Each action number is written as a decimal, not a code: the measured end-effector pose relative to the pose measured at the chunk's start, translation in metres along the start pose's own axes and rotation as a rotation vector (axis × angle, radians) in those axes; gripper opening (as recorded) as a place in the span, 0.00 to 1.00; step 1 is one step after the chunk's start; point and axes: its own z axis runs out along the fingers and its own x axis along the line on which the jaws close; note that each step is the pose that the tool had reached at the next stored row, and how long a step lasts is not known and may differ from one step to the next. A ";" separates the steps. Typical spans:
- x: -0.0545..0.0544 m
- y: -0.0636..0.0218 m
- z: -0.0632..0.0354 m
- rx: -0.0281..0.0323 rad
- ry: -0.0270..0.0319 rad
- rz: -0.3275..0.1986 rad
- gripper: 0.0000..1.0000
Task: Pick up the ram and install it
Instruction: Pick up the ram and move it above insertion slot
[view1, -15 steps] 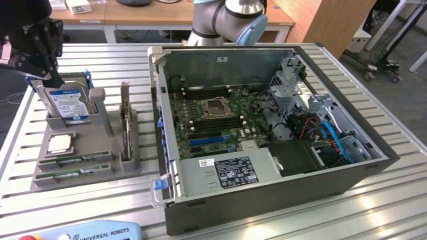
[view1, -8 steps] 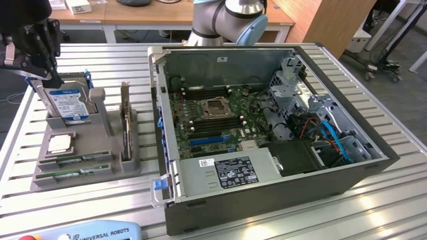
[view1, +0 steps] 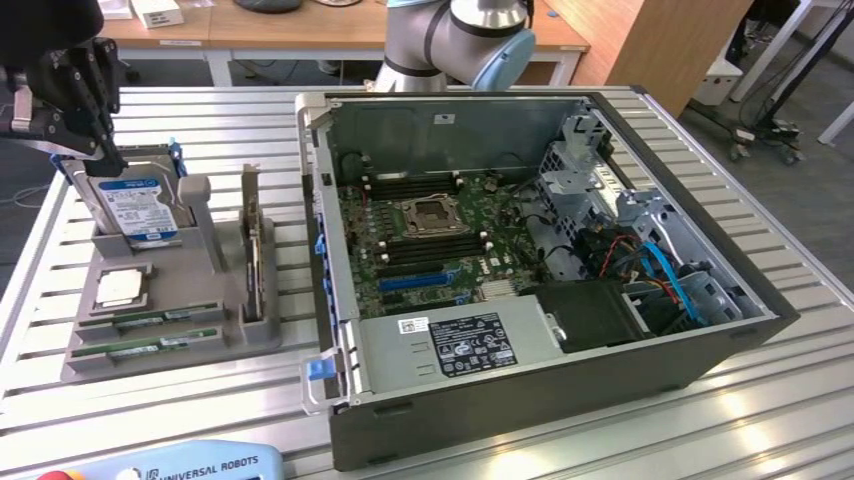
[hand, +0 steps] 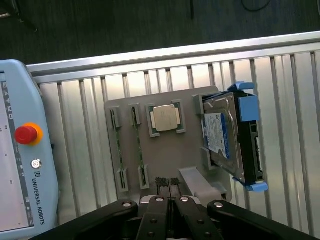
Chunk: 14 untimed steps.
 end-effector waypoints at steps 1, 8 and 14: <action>0.000 0.0000 0.0000 -0.0001 0.0001 -0.001 0.10; 0.000 0.0000 0.0000 -0.0001 0.0001 -0.001 0.10; 0.000 0.0000 0.0000 0.0000 0.0002 -0.001 0.16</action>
